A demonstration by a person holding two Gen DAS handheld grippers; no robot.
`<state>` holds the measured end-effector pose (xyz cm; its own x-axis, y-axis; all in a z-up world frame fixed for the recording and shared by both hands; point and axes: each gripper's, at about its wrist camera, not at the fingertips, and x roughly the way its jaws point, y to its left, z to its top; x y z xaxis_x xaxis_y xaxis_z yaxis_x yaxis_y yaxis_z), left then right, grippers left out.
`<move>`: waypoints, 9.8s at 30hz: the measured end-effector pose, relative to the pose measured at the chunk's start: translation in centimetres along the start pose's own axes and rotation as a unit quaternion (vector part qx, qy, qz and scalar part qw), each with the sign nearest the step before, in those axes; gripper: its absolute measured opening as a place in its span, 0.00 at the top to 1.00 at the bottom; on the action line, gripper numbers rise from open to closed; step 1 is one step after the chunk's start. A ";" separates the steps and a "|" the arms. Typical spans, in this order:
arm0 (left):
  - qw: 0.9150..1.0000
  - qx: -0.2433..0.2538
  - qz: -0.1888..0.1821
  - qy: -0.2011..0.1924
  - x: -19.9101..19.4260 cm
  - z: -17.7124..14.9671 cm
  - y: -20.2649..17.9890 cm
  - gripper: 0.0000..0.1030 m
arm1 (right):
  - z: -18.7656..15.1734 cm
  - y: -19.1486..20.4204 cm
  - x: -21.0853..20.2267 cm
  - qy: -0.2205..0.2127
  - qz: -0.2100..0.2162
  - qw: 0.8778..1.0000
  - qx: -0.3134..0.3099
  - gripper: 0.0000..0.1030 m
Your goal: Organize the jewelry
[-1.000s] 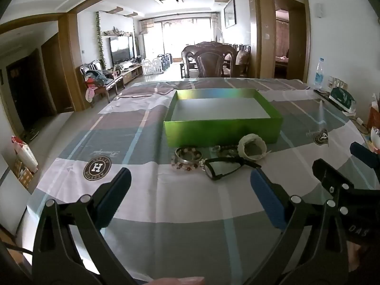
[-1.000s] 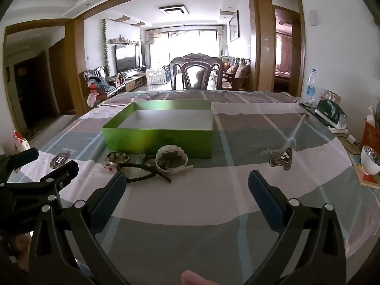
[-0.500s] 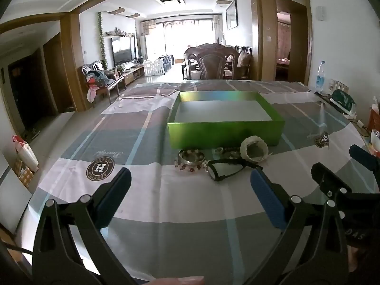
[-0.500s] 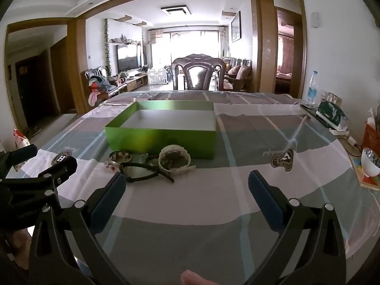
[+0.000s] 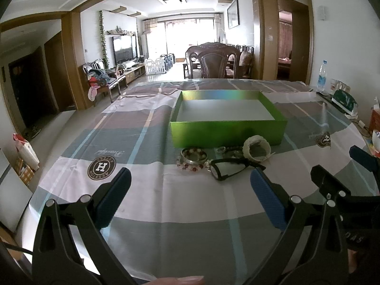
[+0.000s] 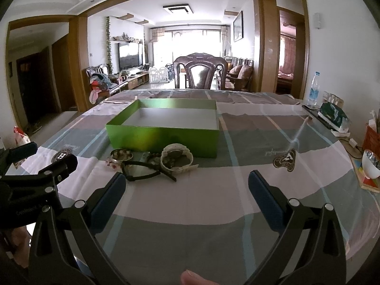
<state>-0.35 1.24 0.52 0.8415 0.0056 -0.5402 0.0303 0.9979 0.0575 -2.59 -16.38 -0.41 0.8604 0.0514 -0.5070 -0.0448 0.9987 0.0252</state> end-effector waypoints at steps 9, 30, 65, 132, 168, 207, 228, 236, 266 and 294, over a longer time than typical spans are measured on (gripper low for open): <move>1.000 -0.001 0.001 0.001 0.3 -0.1 0.4 0.04 | 0.0 0.1 0.1 0.001 0.000 1.000 -0.003 0.03; 1.000 -0.002 0.001 0.004 0.4 -0.2 0.8 0.04 | 0.0 0.3 0.3 0.003 -0.001 1.000 -0.004 0.03; 1.000 -0.001 -0.001 0.014 0.8 -0.8 0.5 0.04 | -0.5 -0.3 0.4 0.006 -0.006 1.000 0.001 0.03; 0.980 -0.007 -0.007 0.197 14.3 -1.0 3.1 0.80 | 0.4 -3.6 11.1 0.207 0.001 0.978 0.002 0.86; 0.987 0.008 -0.024 0.162 12.8 -1.0 1.3 0.19 | -2.0 -1.9 11.1 0.198 0.012 0.980 -0.023 0.40; 0.988 0.030 -0.054 0.138 12.9 -0.5 0.7 0.23 | -1.6 -2.6 10.4 0.199 0.029 0.980 0.005 0.41; 0.987 -0.015 -0.078 0.140 13.4 3.2 2.2 0.92 | 2.3 -2.4 8.5 0.143 0.029 0.989 -0.012 0.41; 0.992 -0.031 -0.070 0.104 14.7 11.8 1.7 0.92 | 10.5 -2.0 12.7 0.091 0.036 0.995 -0.009 0.41; 0.972 -0.053 -0.071 0.219 21.5 3.5 4.4 0.65 | 2.4 1.0 18.2 0.231 0.084 0.969 -0.003 0.42; 0.976 -0.037 -0.088 0.195 14.6 -1.2 1.5 0.51 | -1.9 -3.0 12.8 0.228 0.056 0.972 0.018 0.70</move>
<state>11.34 2.93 -8.28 0.5574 -0.1560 -0.8155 0.1042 0.9876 -0.1177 7.64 -18.69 -8.61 0.5369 0.1620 -0.8280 -0.0996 0.9867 0.1285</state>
